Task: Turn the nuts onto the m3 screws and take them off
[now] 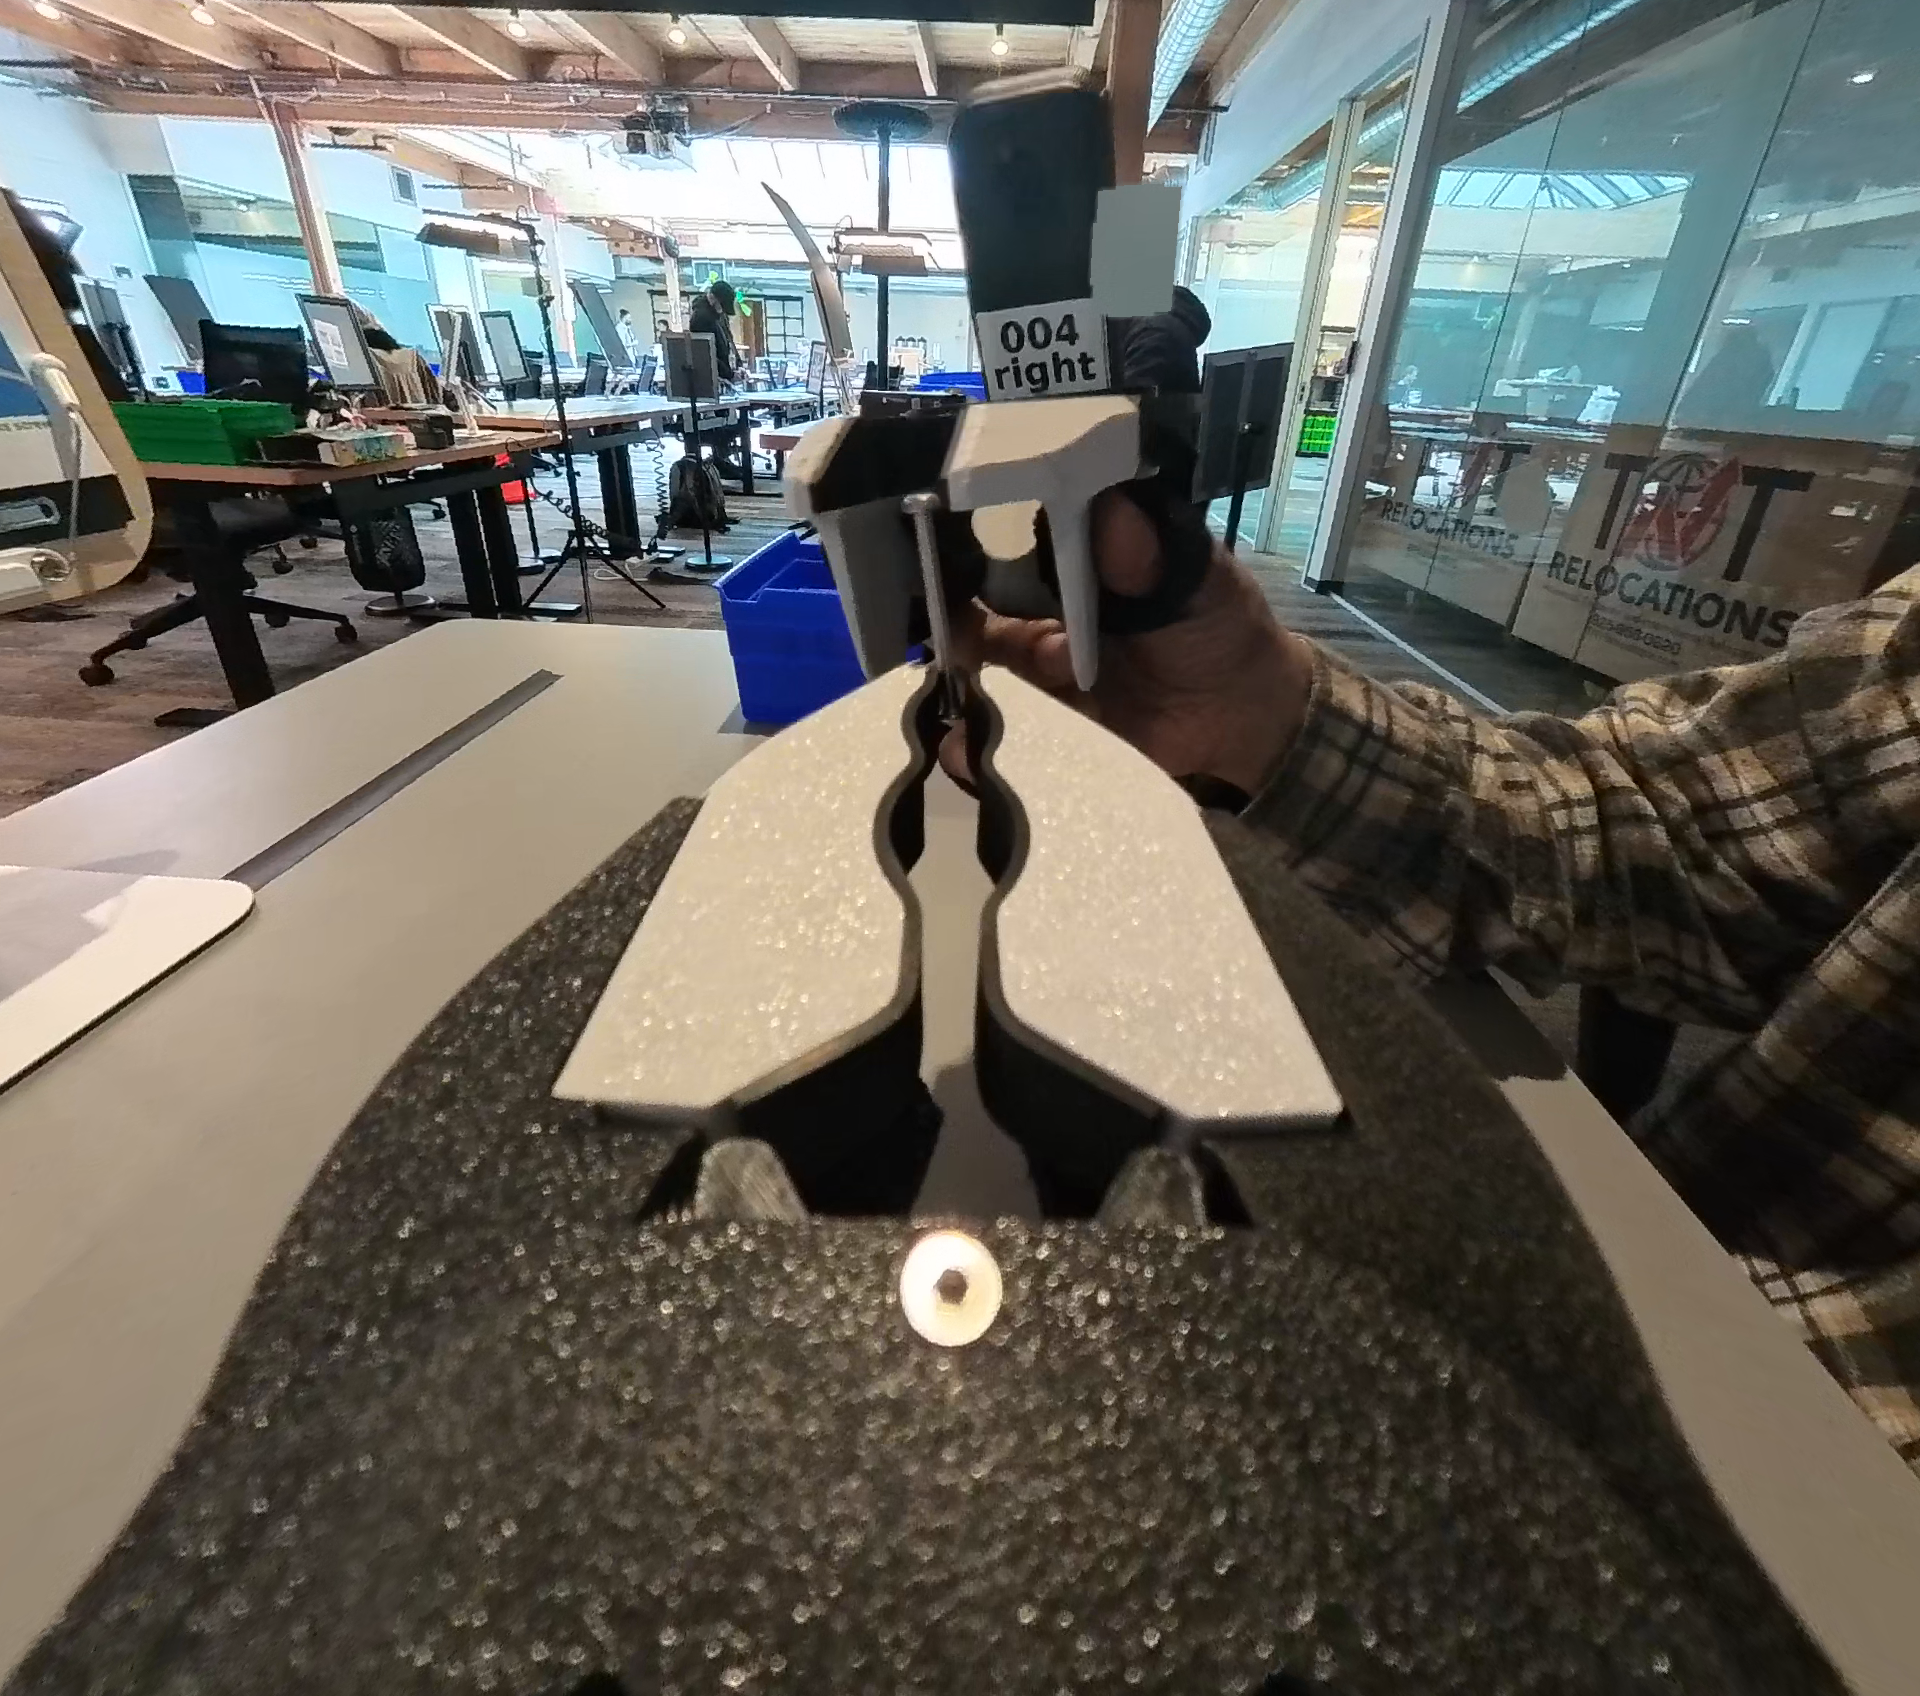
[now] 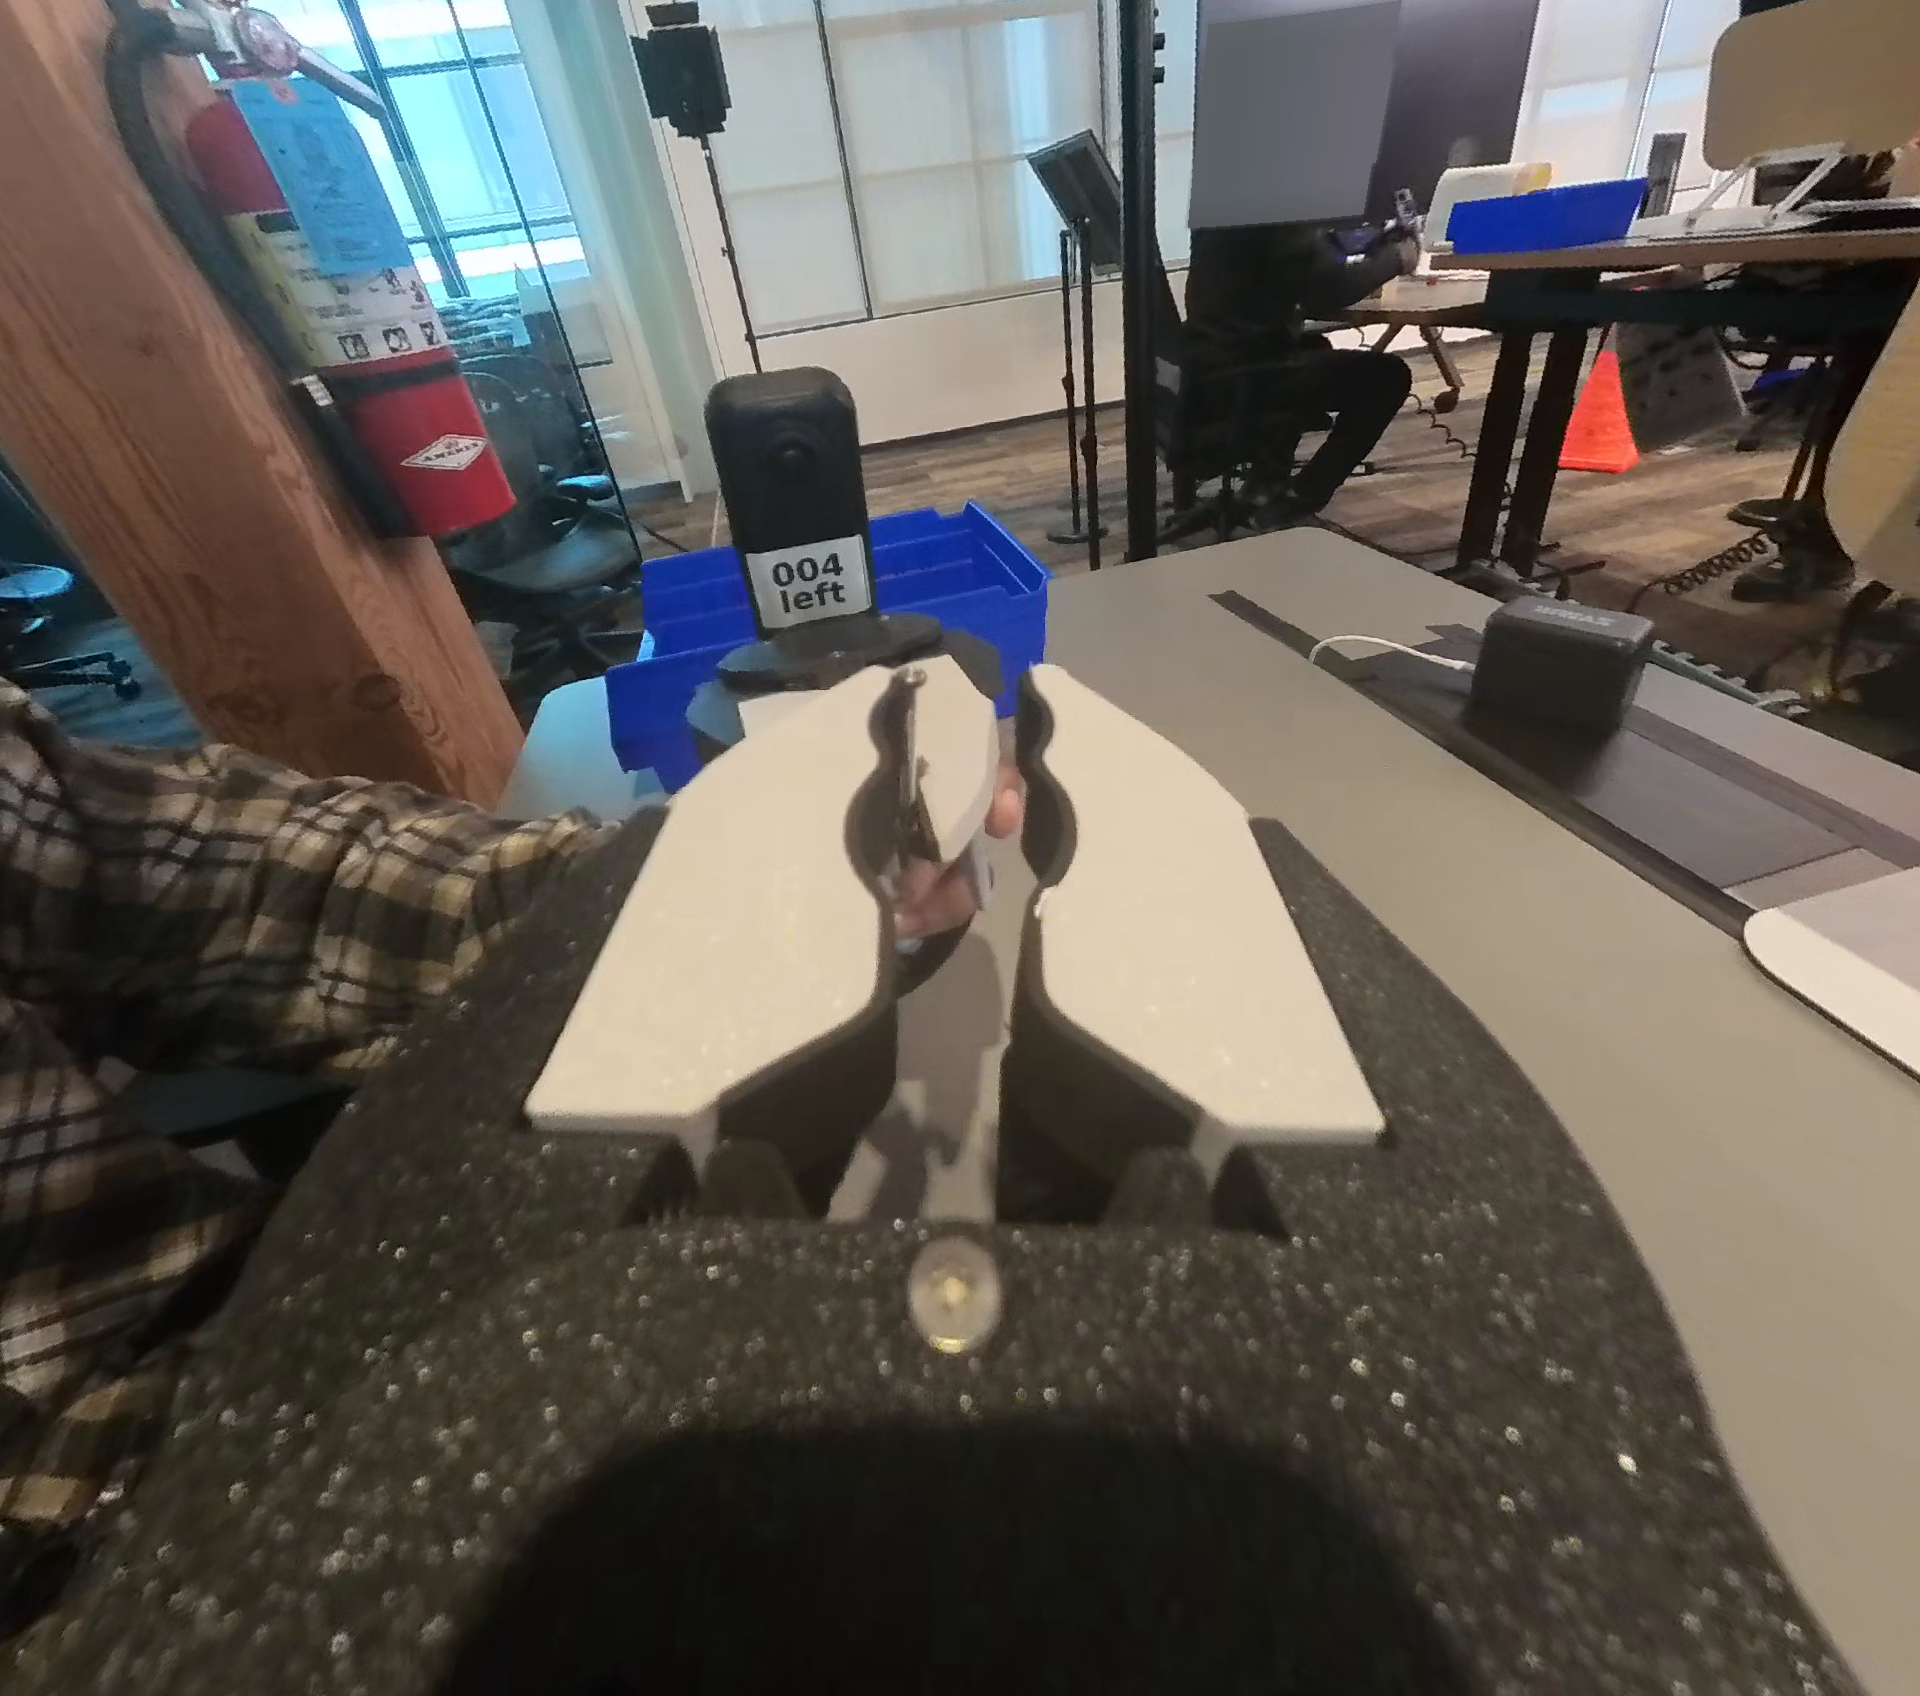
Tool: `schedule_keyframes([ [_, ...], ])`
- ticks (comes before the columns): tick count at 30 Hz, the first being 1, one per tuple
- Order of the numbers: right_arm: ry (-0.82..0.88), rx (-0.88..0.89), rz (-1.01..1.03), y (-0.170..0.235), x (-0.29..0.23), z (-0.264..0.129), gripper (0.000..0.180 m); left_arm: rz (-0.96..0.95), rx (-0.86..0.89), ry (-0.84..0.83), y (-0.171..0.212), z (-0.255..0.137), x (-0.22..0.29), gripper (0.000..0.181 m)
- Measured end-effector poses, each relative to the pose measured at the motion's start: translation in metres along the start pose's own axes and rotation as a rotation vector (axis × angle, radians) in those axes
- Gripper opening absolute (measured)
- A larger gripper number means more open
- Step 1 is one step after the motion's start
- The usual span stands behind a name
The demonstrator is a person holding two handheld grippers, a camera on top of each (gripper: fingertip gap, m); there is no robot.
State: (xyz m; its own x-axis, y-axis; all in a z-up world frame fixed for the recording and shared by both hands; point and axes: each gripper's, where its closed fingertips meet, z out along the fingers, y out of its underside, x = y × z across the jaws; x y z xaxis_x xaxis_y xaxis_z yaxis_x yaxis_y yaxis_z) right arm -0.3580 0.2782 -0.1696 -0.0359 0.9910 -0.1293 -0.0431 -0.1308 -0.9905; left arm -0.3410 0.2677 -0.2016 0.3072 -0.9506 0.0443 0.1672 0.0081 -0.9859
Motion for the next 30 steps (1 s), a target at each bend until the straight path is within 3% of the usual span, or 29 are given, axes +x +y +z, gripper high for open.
schedule_keyframes([
  [30, -0.079, -0.011, 0.058, 0.005, -0.014, 0.012, 0.018, 0.003, -0.002, -0.003, 0.0, 0.0, 0.0, 0.003],
])
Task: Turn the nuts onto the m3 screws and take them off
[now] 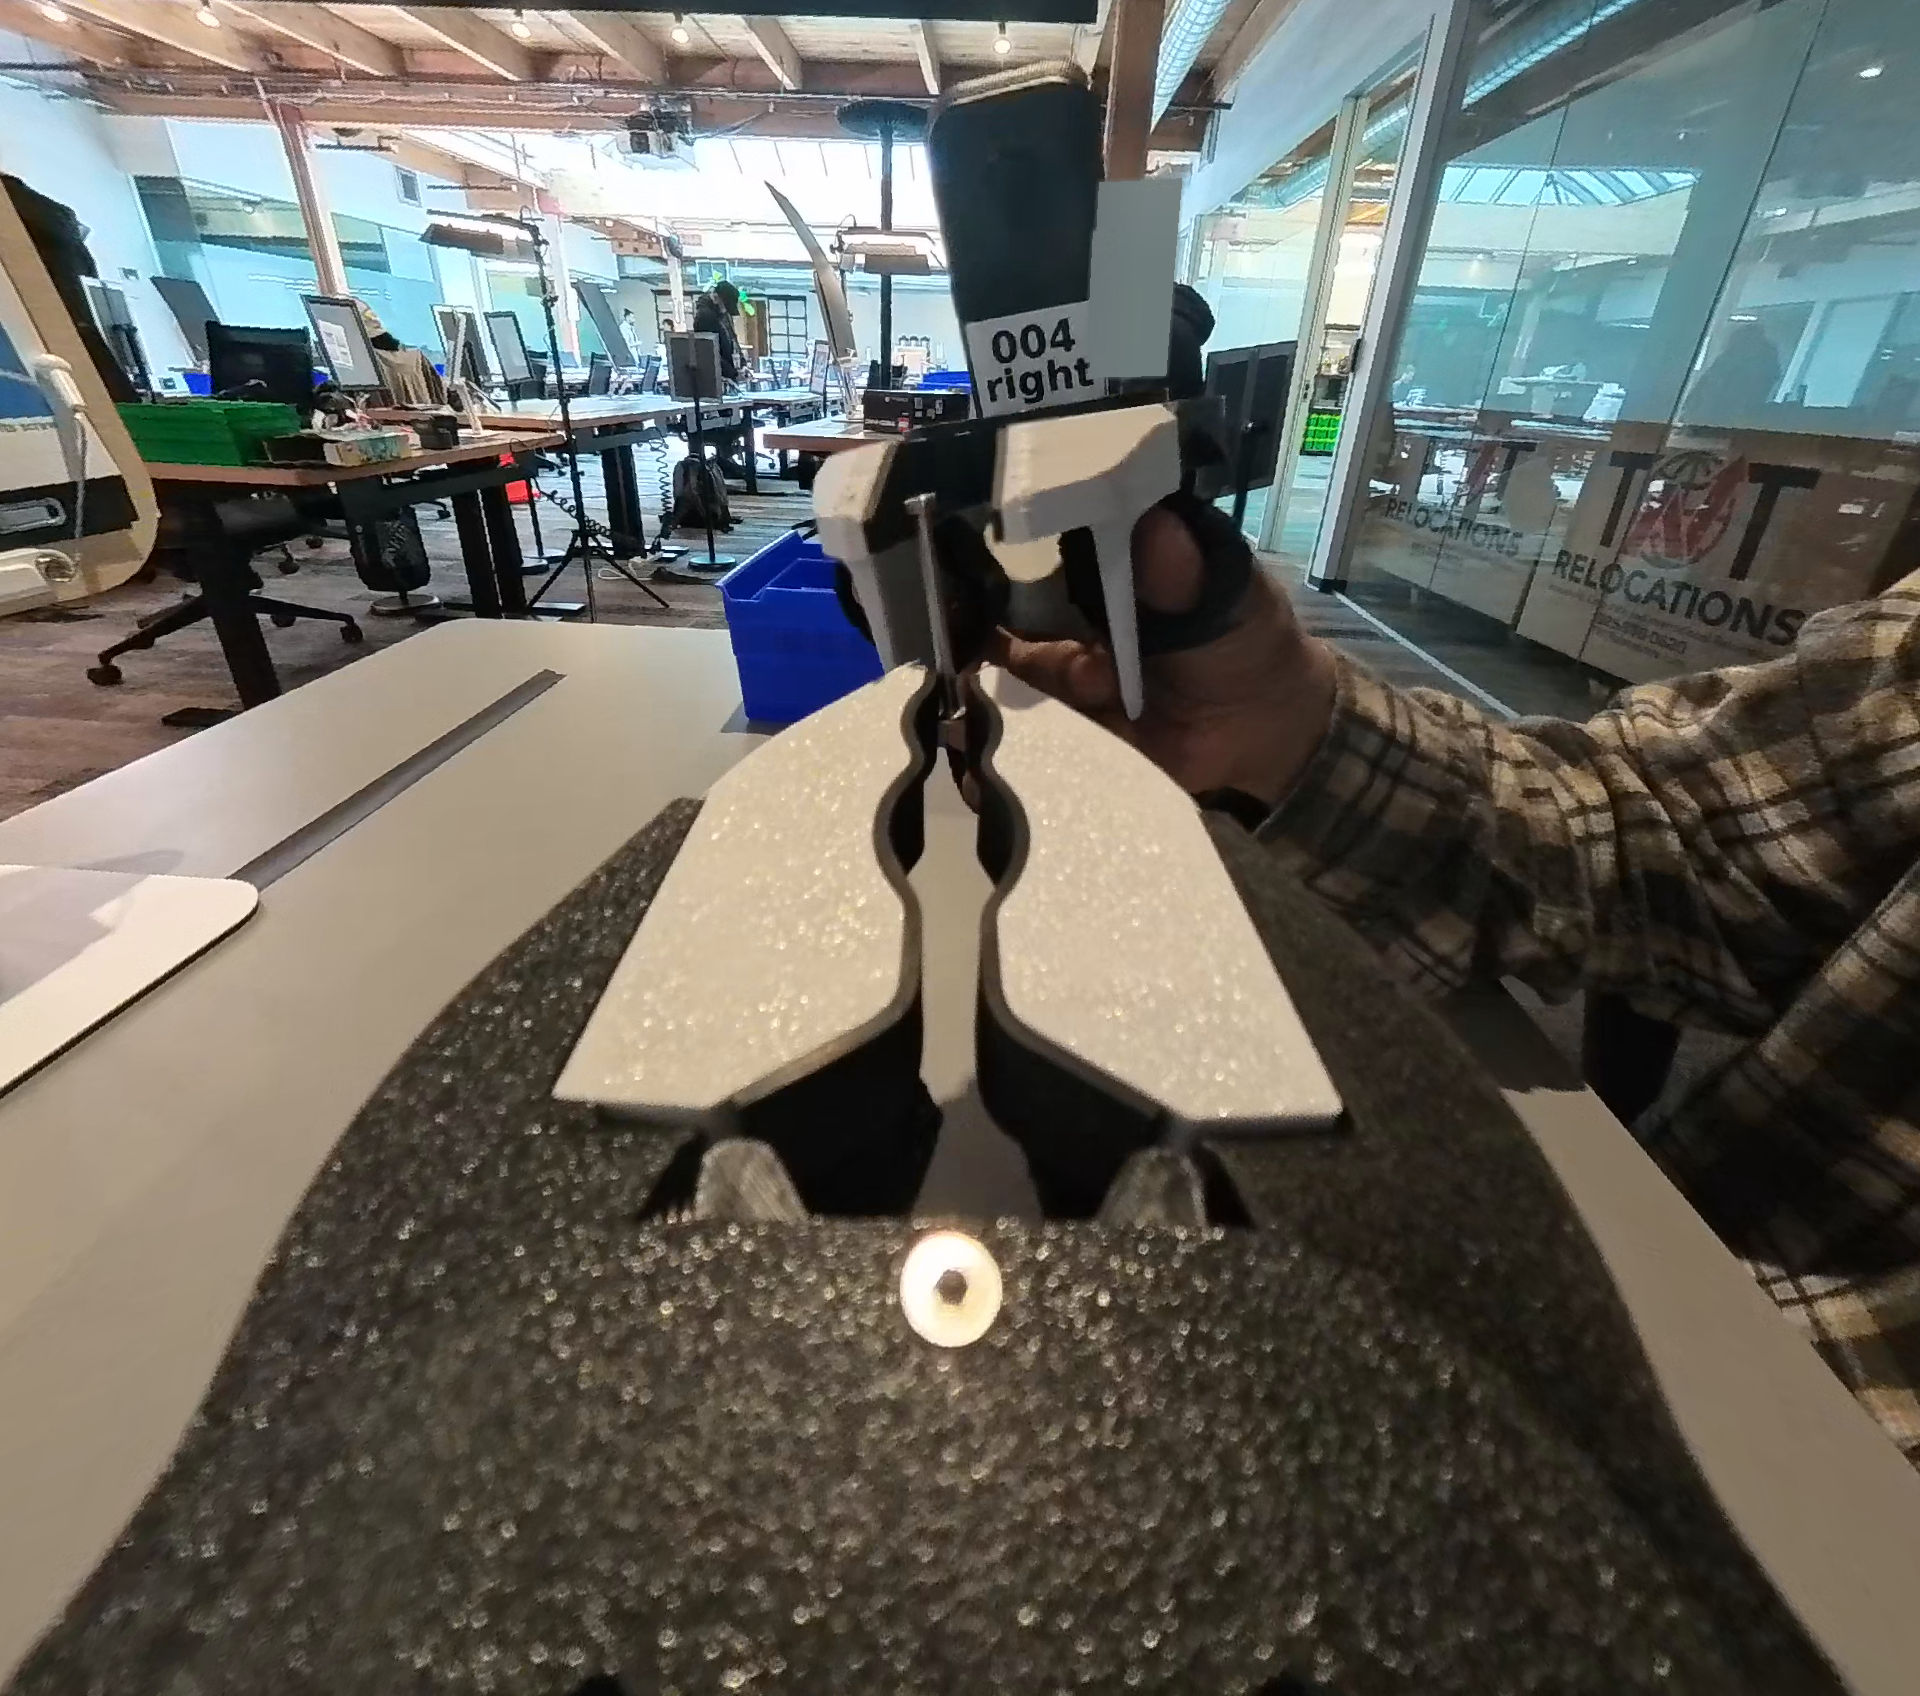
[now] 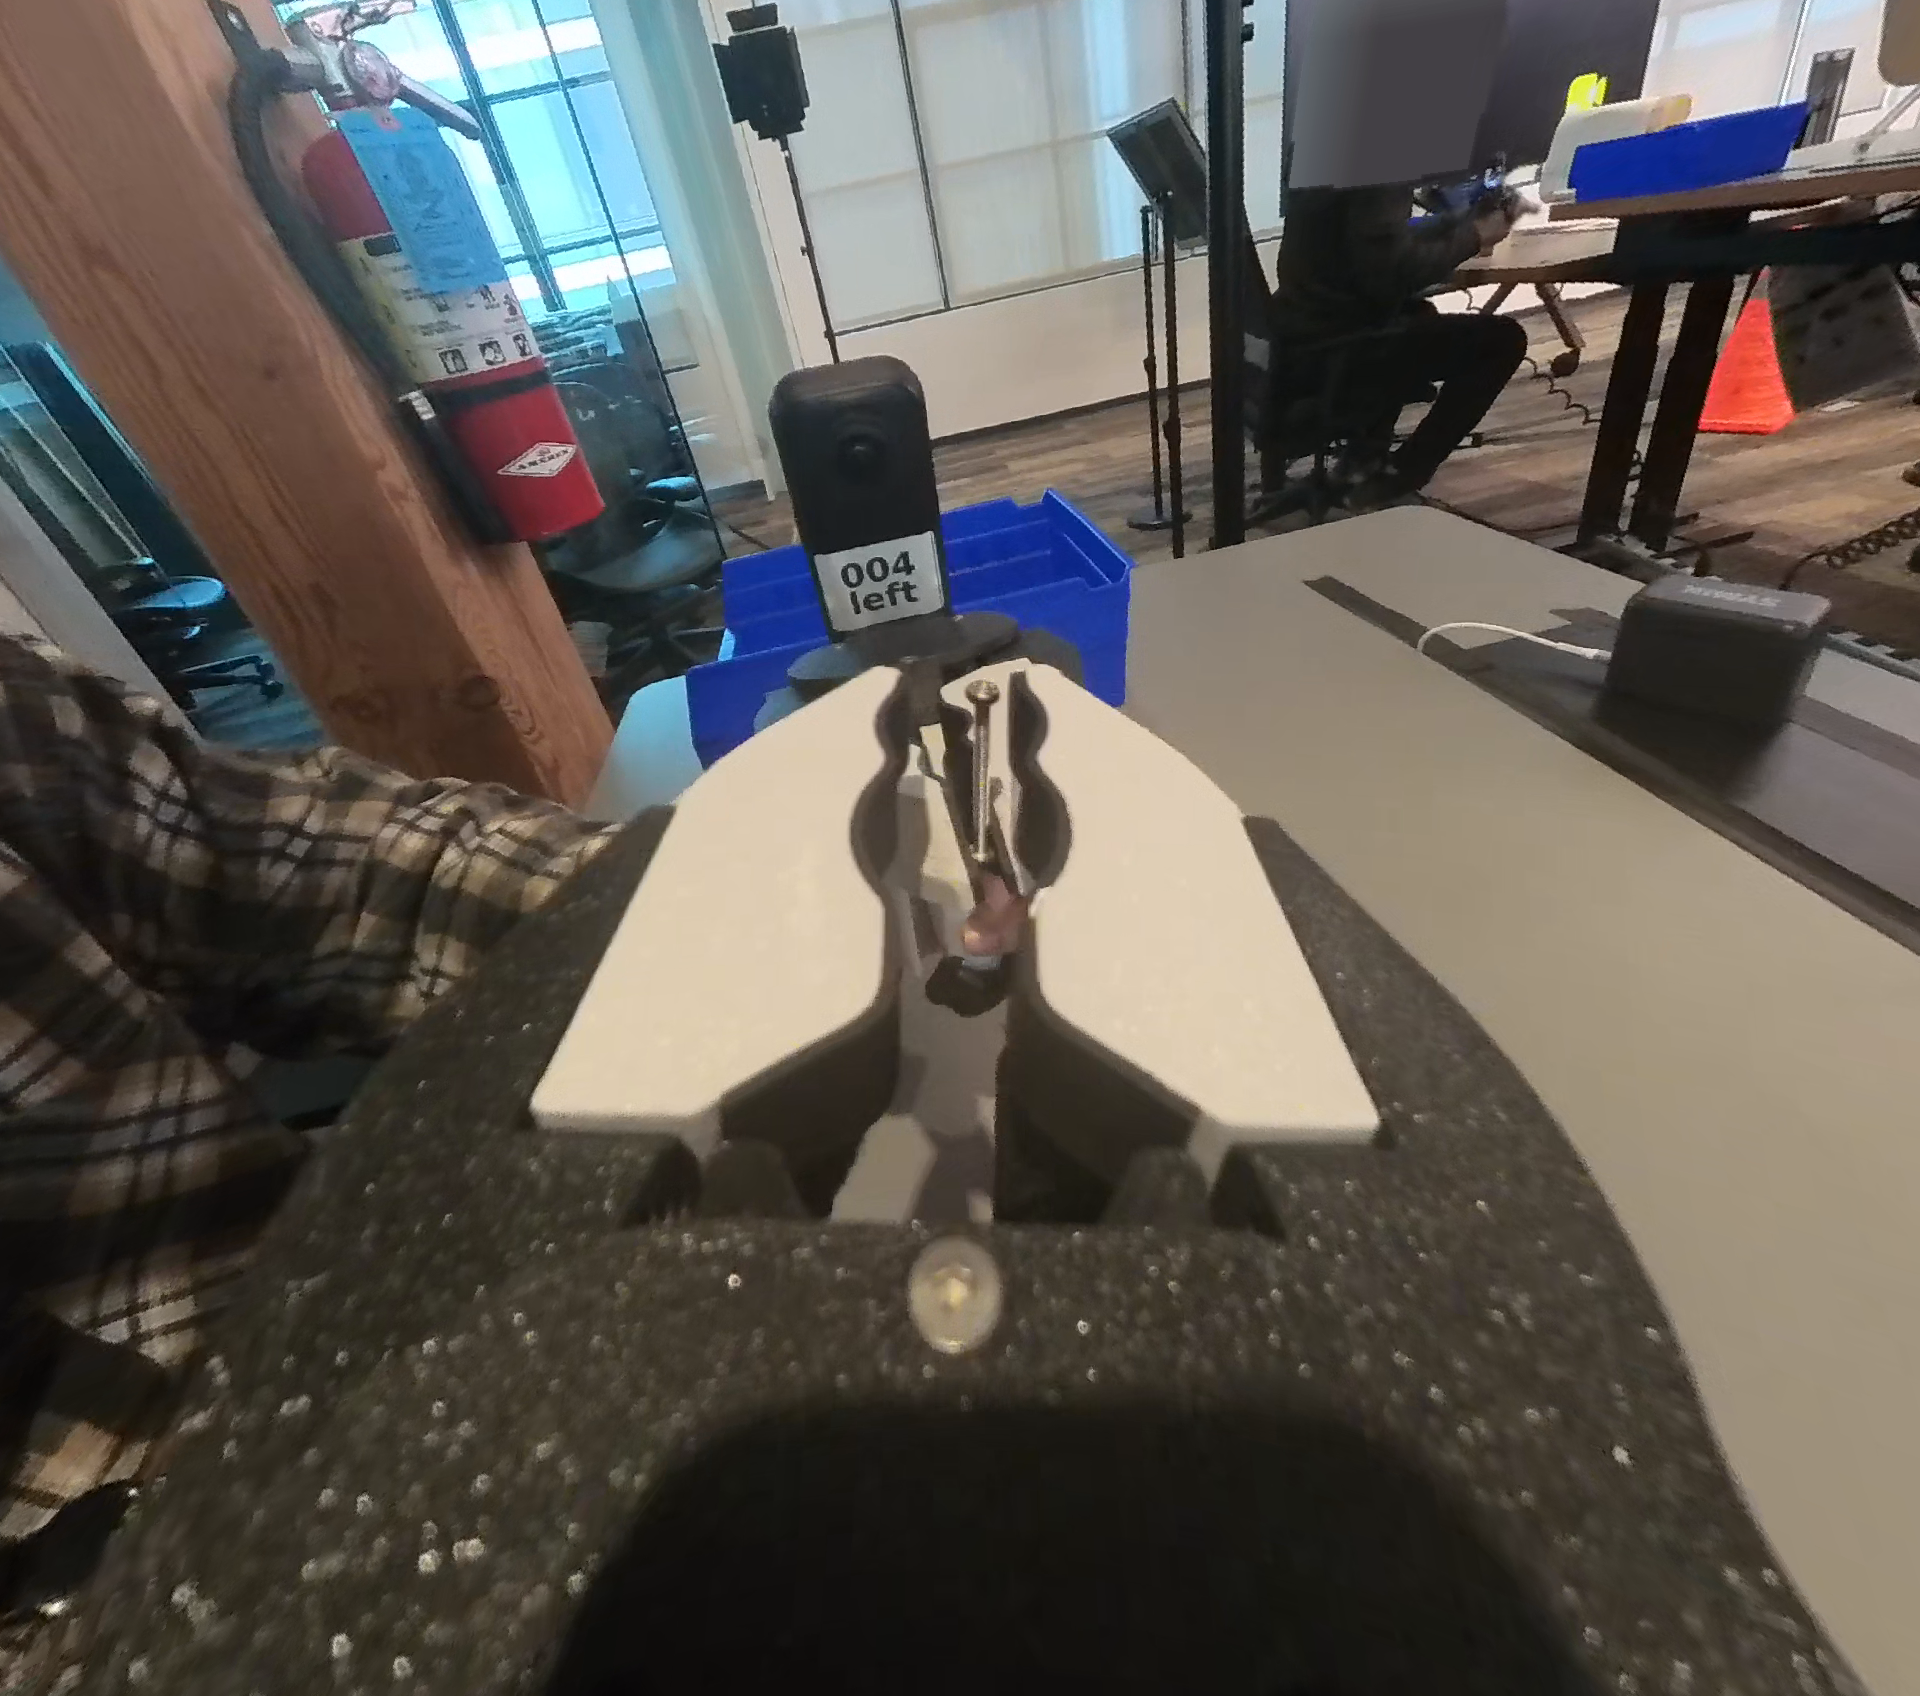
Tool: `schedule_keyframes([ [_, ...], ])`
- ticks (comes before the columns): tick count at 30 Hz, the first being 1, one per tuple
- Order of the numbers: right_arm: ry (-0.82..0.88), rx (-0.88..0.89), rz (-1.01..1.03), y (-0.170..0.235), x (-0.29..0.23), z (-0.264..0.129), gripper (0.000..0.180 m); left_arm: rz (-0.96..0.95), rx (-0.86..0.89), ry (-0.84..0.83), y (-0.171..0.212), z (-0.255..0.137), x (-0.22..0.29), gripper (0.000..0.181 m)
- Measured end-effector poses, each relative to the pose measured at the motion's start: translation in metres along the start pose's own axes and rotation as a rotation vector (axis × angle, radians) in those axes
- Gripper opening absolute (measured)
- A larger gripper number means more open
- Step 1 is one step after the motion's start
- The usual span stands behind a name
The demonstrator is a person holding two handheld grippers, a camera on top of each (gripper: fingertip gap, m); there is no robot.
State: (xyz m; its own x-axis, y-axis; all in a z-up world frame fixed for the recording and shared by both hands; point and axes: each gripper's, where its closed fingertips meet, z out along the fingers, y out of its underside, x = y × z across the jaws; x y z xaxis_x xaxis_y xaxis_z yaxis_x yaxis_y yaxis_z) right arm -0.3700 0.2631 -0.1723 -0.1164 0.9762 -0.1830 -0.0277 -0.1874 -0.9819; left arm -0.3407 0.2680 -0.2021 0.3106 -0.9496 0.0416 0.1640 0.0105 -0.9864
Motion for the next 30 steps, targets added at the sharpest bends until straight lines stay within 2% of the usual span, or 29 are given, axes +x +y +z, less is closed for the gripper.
schedule_keyframes([
  [6, 0.01, -0.004, -0.001, 0.0, 0.003, 0.0, 0.006, 0.001, 0.002, 0.001, -0.001, 0.0, 0.0, 0.004],
  [11, 0.002, 0.006, -0.018, -0.004, 0.002, -0.003, 0.005, 0.0, 0.003, 0.004, -0.001, -0.001, 0.001, 0.004],
  [16, -0.002, 0.063, -0.023, -0.023, 0.0, -0.016, 0.005, 0.002, -0.006, 0.011, 0.0, 0.001, 0.002, 0.004],
  [20, 0.061, 0.08, -0.039, -0.033, 0.001, -0.04, 0.005, -0.001, -0.008, 0.009, 0.0, 0.001, 0.002, 0.004],
  [24, 0.251, 0.038, -0.058, -0.041, 0.011, -0.103, 0.005, -0.002, -0.002, 0.002, -0.002, -0.001, 0.0, 0.003],
  [30, 0.763, -0.078, -0.057, -0.038, 0.037, -0.282, 0.005, -0.013, -0.011, -0.002, 0.003, 0.001, -0.001, 0.004],
])
